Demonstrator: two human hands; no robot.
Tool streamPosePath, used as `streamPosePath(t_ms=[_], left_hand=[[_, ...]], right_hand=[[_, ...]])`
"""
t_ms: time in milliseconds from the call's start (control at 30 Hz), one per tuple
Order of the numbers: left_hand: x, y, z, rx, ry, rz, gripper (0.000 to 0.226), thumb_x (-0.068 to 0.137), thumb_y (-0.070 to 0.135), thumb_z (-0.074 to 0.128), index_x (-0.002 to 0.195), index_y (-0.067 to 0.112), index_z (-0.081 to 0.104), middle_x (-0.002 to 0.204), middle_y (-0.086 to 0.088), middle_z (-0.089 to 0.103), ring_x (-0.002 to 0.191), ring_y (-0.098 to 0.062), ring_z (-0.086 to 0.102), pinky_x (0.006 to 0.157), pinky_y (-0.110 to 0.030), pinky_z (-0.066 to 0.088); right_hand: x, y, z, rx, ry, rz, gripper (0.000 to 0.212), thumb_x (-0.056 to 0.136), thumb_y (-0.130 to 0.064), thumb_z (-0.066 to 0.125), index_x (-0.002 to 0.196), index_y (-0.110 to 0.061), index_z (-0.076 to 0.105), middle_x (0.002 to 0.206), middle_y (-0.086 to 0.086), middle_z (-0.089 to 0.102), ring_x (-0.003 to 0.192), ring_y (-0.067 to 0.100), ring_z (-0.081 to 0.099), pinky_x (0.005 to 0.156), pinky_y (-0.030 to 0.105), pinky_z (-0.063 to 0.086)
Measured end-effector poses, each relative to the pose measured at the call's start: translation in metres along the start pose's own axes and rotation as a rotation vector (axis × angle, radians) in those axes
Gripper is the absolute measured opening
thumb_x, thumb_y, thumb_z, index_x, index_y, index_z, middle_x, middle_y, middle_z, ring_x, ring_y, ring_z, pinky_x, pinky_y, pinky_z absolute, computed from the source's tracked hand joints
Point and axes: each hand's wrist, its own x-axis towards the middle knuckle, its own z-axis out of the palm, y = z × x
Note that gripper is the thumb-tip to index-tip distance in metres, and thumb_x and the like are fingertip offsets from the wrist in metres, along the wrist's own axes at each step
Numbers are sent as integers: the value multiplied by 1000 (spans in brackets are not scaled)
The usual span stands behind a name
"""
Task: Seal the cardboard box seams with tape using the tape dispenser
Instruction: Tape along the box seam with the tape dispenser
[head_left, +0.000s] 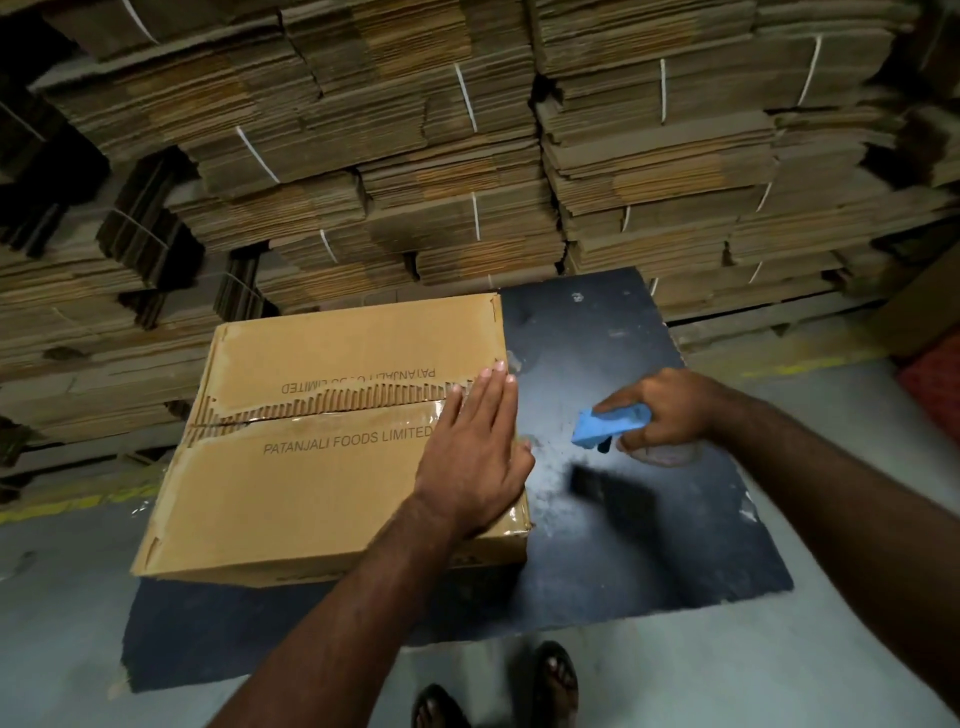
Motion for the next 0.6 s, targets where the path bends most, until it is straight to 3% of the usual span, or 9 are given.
streamPosePath(t_ms=[133, 267, 367, 433, 500, 533, 600], left_hand=[[6, 1, -7, 75, -12, 73, 73, 98, 47, 21, 159, 7, 10, 167, -10, -2, 154, -20, -5, 125, -46, 4], [17, 1, -17, 210, -39, 173, 71, 92, 46, 29, 142, 1, 48, 159, -21, 31, 152, -30, 16, 124, -47, 12], [24, 1, -17, 300, -54, 230, 64, 90, 48, 33, 119, 2, 66, 129, -19, 60, 140, -33, 35, 122, -47, 16], [30, 3, -15, 317, -71, 269, 66, 90, 50, 27, 108, 6, 73, 108, -13, 67, 126, -30, 46, 121, -47, 17], [35, 4, -13, 308, -102, 298, 69, 92, 52, 20, 104, 12, 75, 101, -9, 68, 114, -25, 49, 121, -46, 15], [36, 4, -13, 267, -102, 308, 69, 94, 53, 19, 109, 13, 73, 107, -10, 68, 118, -24, 49, 122, -46, 12], [29, 3, -11, 107, -62, 300, 67, 99, 54, 20, 138, 13, 56, 143, -12, 54, 143, -24, 34, 125, -42, 1]], right_hand=[[3, -6, 59, 150, 149, 205, 69, 81, -65, 62, 144, -42, 46, 127, 6, 60, 114, 28, 60, 94, 35, 45], [19, -39, 108, 179, 154, 253, 73, 87, -46, 59, 153, -30, 31, 124, 15, 48, 105, 38, 59, 88, 40, 50], [27, -65, 129, 39, 222, 262, 75, 88, -45, 55, 153, -24, 25, 124, 15, 51, 103, 32, 57, 87, 40, 48], [29, -82, 138, -23, 227, 297, 76, 89, -43, 55, 154, -21, 21, 131, 17, 50, 111, 33, 54, 93, 45, 47], [29, -95, 144, -28, 178, 344, 77, 95, -38, 55, 156, -20, 11, 142, 21, 41, 123, 36, 48, 100, 47, 43], [27, -100, 147, 11, 178, 359, 75, 97, -34, 53, 156, -20, 9, 144, 22, 38, 126, 38, 46, 101, 48, 42], [24, -108, 155, 177, 227, 348, 63, 100, -23, 44, 155, -21, 13, 139, 24, 40, 120, 42, 46, 97, 52, 43]])
